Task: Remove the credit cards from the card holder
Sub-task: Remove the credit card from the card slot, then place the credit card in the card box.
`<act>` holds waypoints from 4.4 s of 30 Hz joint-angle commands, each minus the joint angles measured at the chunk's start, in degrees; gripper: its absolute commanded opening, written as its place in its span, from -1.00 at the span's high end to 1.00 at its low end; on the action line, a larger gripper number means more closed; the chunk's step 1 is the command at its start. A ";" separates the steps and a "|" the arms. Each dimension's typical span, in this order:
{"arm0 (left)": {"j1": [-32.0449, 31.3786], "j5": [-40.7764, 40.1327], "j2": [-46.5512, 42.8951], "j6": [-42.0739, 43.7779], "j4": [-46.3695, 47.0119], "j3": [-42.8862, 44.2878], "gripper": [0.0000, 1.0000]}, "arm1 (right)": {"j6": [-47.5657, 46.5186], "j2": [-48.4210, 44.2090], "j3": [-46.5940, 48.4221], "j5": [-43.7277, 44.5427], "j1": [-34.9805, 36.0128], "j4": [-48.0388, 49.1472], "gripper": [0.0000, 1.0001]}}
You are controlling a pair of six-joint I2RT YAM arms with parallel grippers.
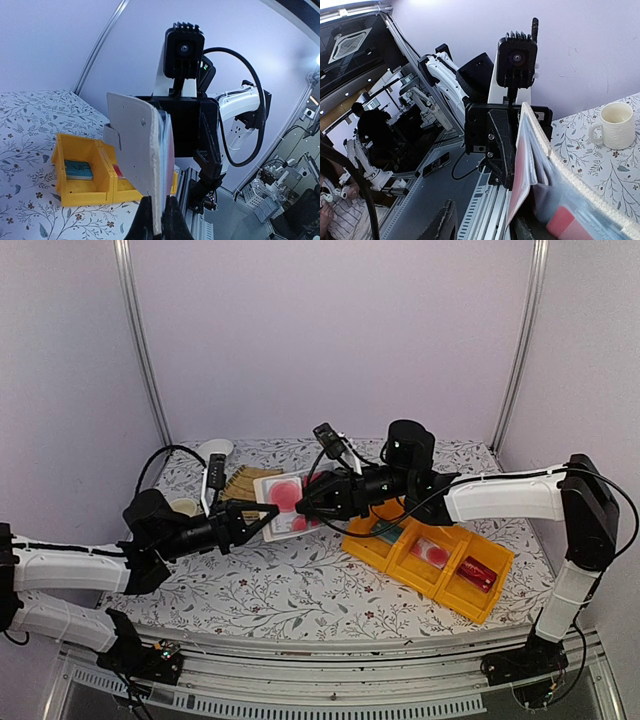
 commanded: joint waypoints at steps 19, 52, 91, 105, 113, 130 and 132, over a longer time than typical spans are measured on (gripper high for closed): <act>-1.94 -2.18 1.25 0.00 -2.66 -1.98 0.81 | -1.68 -2.04 -2.15 4.43 0.07 -4.19 0.95; 9.73 6.19 30.34 -8.67 6.13 -6.30 1.00 | 5.39 23.64 2.67 3.93 -3.22 -5.94 0.54; 11.17 -4.72 29.18 6.61 -28.81 1.95 1.00 | -17.09 12.41 16.29 19.62 -5.68 -55.85 0.97; 11.11 -5.77 27.98 11.45 -33.95 5.43 1.00 | -49.62 -0.50 26.42 48.68 -14.89 -97.30 0.96; 11.03 -5.98 27.95 12.43 -35.11 5.67 1.00 | -58.05 -6.26 17.47 53.63 -15.59 -99.05 0.97; 10.85 -5.89 28.17 12.14 -35.11 5.82 1.00 | -61.72 -4.28 7.22 63.05 -15.88 -99.10 0.97; 10.81 -5.87 28.30 12.09 -35.15 5.95 1.00 | -61.26 -3.09 7.93 63.71 -16.16 -99.39 0.97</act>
